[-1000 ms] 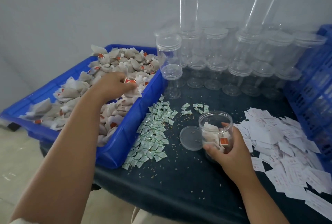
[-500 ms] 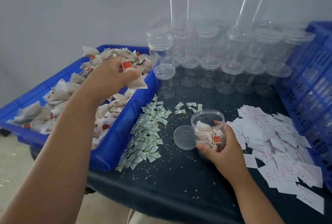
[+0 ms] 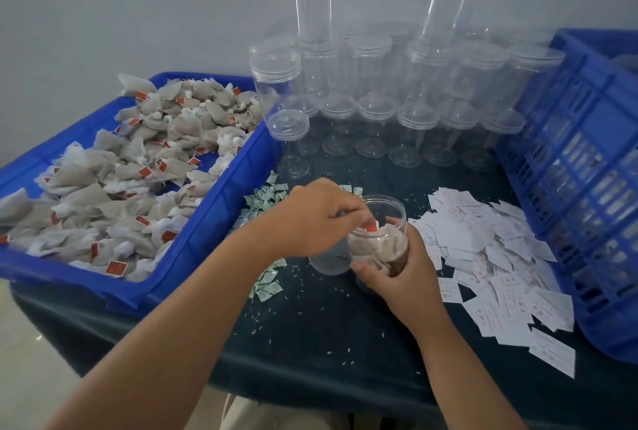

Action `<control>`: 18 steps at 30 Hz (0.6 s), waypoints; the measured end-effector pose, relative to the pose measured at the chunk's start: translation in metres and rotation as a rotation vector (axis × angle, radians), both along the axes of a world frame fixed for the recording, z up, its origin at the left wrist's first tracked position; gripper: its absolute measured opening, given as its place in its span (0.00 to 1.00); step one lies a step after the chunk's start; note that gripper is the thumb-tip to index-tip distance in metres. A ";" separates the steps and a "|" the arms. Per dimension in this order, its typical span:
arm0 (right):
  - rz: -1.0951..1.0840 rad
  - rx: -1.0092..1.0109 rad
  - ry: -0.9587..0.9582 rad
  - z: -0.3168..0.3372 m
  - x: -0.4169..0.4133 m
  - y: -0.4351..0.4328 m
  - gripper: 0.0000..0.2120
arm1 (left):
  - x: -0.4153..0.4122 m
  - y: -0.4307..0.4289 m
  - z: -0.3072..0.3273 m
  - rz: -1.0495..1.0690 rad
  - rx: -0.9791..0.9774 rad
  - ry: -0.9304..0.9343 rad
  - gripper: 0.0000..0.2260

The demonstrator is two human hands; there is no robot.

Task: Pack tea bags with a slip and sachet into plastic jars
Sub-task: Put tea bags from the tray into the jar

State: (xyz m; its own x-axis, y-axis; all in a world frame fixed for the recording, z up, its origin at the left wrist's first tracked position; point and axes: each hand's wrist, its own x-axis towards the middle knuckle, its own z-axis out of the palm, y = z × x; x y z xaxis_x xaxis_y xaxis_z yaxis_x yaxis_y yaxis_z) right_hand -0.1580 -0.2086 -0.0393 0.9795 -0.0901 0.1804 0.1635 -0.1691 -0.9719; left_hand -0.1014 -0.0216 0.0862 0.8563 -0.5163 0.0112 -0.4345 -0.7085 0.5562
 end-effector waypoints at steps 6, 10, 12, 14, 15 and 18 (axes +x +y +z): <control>0.017 -0.008 0.021 -0.004 0.002 -0.001 0.40 | 0.018 0.058 -0.030 0.339 0.283 0.011 0.11; 0.019 -0.013 0.037 -0.004 0.001 0.000 0.38 | 0.017 0.078 -0.077 0.426 0.545 0.109 0.21; 0.018 -0.019 0.041 -0.005 0.002 0.000 0.39 | 0.018 0.081 -0.091 0.509 0.376 0.062 0.18; 0.019 -0.017 0.038 -0.007 0.003 0.000 0.40 | 0.018 0.084 -0.098 0.555 0.260 0.029 0.14; 0.016 -0.015 0.039 -0.007 0.003 -0.001 0.40 | 0.018 0.085 -0.099 0.570 0.200 0.014 0.13; 0.003 -0.031 0.036 -0.007 0.002 0.000 0.40 | 0.019 0.084 -0.095 0.599 0.056 -0.025 0.10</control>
